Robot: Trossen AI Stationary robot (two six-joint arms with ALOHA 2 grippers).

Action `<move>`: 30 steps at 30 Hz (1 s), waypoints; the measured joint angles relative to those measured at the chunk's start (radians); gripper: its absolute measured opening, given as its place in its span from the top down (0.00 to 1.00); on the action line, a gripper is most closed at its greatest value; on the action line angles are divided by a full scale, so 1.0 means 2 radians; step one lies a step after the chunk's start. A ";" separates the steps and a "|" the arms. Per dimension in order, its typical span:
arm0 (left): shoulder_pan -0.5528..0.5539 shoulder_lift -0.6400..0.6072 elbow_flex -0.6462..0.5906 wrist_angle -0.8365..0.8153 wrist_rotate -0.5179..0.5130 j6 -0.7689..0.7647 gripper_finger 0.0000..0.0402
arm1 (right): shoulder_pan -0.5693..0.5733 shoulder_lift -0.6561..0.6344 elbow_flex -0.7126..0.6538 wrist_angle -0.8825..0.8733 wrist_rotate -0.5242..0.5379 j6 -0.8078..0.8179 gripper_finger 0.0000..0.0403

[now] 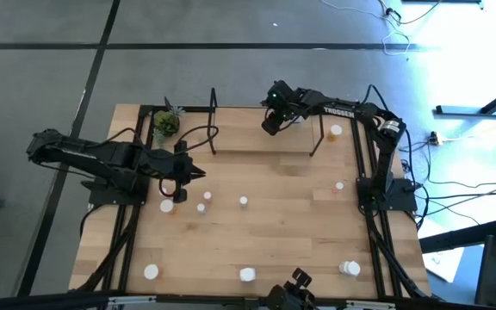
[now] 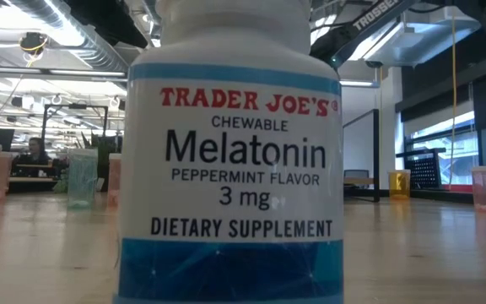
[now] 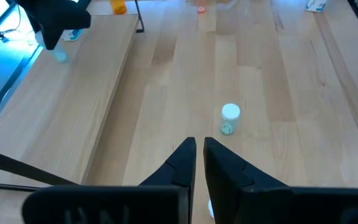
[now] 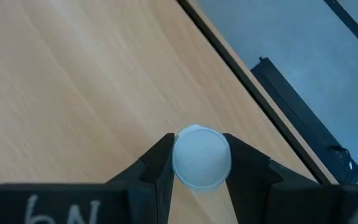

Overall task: Pick and place medicine bottles onto shelf by color
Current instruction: Put the top green pill bottle on the shelf

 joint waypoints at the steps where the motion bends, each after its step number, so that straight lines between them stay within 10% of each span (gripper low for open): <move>1: 0.000 0.000 0.000 0.000 0.000 0.000 0.93 | 0.001 0.002 0.000 0.004 0.005 -0.001 0.70; 30: 0.000 0.000 0.000 0.000 0.000 0.000 0.93 | 0.000 0.004 0.000 0.003 0.011 0.012 0.68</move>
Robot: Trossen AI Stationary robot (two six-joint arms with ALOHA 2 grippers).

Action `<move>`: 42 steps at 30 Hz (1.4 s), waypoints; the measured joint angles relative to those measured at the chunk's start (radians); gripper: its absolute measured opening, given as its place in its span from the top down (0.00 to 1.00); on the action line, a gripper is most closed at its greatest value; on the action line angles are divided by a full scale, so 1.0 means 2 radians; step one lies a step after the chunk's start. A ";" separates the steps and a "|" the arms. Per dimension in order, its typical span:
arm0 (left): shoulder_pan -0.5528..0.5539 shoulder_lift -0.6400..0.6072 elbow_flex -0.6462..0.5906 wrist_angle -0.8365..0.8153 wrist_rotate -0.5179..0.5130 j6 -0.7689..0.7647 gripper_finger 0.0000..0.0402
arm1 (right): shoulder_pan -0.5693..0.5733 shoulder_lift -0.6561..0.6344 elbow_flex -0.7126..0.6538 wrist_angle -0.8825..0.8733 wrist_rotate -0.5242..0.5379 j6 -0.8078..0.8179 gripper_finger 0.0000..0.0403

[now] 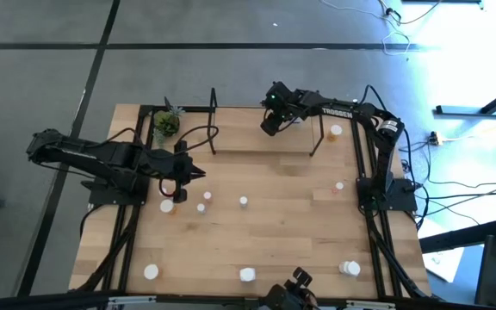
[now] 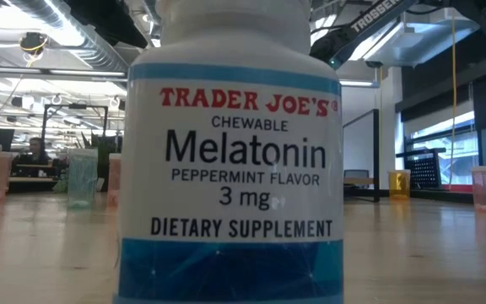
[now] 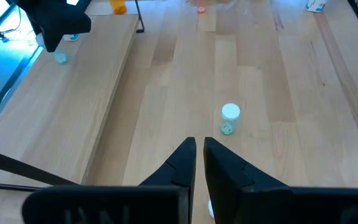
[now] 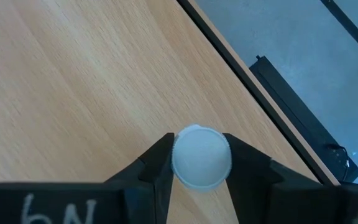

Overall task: Pick and place medicine bottles onto shelf by color
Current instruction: Put the top green pill bottle on the shelf, then put the middle pink pill bottle on the shelf

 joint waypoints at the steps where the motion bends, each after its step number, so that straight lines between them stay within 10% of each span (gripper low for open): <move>1: 0.000 0.000 0.000 0.000 0.000 0.000 0.93 | 0.000 0.000 0.000 0.000 0.000 0.000 0.67; 42: 0.000 0.000 0.000 0.000 0.000 0.000 0.93 | 0.000 -0.009 0.000 0.004 0.031 0.011 0.53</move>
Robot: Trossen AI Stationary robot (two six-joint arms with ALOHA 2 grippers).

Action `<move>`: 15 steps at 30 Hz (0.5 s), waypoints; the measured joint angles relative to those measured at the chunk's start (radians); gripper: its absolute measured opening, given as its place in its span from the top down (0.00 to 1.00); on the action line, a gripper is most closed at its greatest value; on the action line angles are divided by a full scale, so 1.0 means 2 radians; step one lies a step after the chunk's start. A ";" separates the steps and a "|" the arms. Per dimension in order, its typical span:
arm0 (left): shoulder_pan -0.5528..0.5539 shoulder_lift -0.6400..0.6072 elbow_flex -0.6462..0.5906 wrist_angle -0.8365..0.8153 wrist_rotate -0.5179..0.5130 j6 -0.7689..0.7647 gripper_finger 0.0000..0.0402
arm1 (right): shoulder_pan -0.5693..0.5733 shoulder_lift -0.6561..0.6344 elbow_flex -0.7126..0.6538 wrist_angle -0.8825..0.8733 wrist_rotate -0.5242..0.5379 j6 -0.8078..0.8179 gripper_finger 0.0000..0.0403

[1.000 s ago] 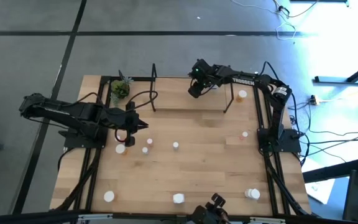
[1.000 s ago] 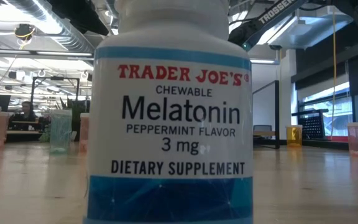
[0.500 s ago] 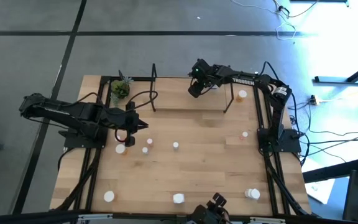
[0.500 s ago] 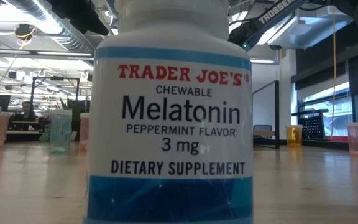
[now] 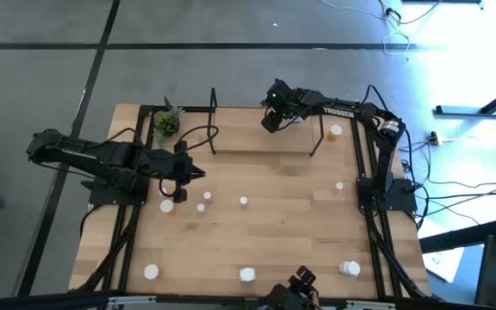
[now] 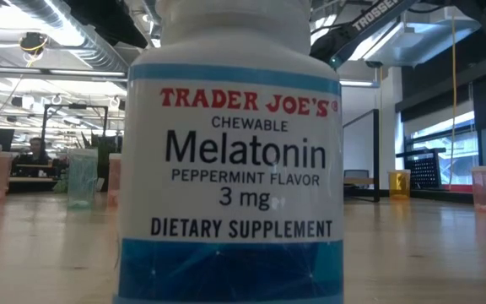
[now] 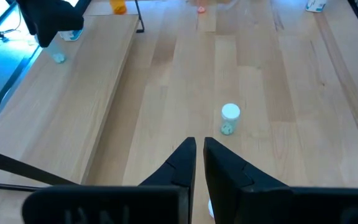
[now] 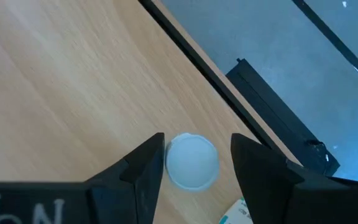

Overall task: Pick and place medicine bottles onto shelf by color
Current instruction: Put the middle pink pill bottle on the shelf

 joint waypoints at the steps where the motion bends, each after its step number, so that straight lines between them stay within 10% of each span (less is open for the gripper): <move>1: 0.000 0.000 0.000 0.000 0.000 0.000 0.93 | 0.000 -0.002 0.000 0.002 0.000 0.000 0.53; 15: 0.000 0.000 0.000 0.000 0.024 -0.001 0.93 | 0.070 -0.034 0.055 -0.019 -0.033 -0.044 0.53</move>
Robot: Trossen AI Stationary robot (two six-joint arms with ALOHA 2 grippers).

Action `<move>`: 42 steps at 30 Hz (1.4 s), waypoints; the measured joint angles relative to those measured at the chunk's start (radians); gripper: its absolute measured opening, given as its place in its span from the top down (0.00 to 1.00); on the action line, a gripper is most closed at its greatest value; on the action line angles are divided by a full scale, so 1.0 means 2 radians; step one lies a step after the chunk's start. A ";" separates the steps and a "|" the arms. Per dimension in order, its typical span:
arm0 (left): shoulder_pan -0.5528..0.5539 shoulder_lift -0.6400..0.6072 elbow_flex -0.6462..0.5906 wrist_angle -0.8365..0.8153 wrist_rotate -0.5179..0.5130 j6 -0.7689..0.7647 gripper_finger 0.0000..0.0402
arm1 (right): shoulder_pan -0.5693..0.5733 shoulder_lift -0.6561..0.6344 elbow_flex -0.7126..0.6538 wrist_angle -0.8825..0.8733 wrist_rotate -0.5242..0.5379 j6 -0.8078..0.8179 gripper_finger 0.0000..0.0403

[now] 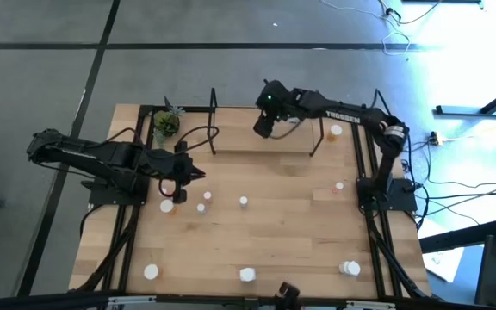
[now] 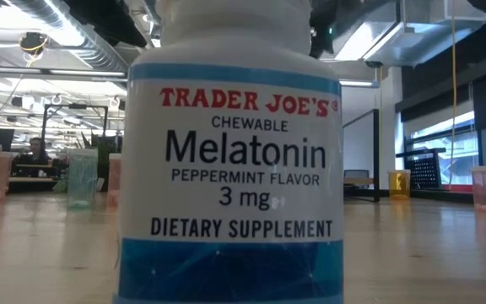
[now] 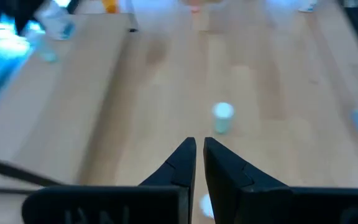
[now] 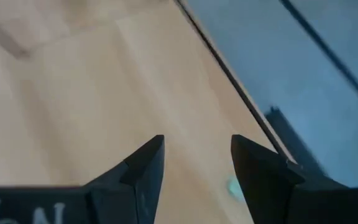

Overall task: Pick and place medicine bottles onto shelf by color
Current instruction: Put the middle pink pill bottle on the shelf

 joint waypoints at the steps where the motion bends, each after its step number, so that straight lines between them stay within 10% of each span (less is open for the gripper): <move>1: 0.000 0.000 0.000 -0.001 0.016 0.000 0.93 | 0.012 -0.008 0.000 0.001 0.005 -0.009 0.53; 8: 0.000 0.000 0.000 -0.001 0.133 0.000 0.93 | 0.107 -0.055 0.000 -0.001 0.044 -0.048 0.53; 18: -0.001 0.000 0.000 -0.015 0.071 -0.057 0.93 | 0.235 -0.109 -0.039 -0.049 0.043 -0.054 0.53; 25: -0.001 0.001 0.023 -0.060 0.038 -0.137 0.93 | 0.290 -0.169 -0.160 0.094 0.045 -0.020 0.53; 42: -0.001 0.117 0.110 -0.185 0.068 -0.288 0.93 | 0.320 -0.187 -0.216 0.172 0.041 -0.033 0.53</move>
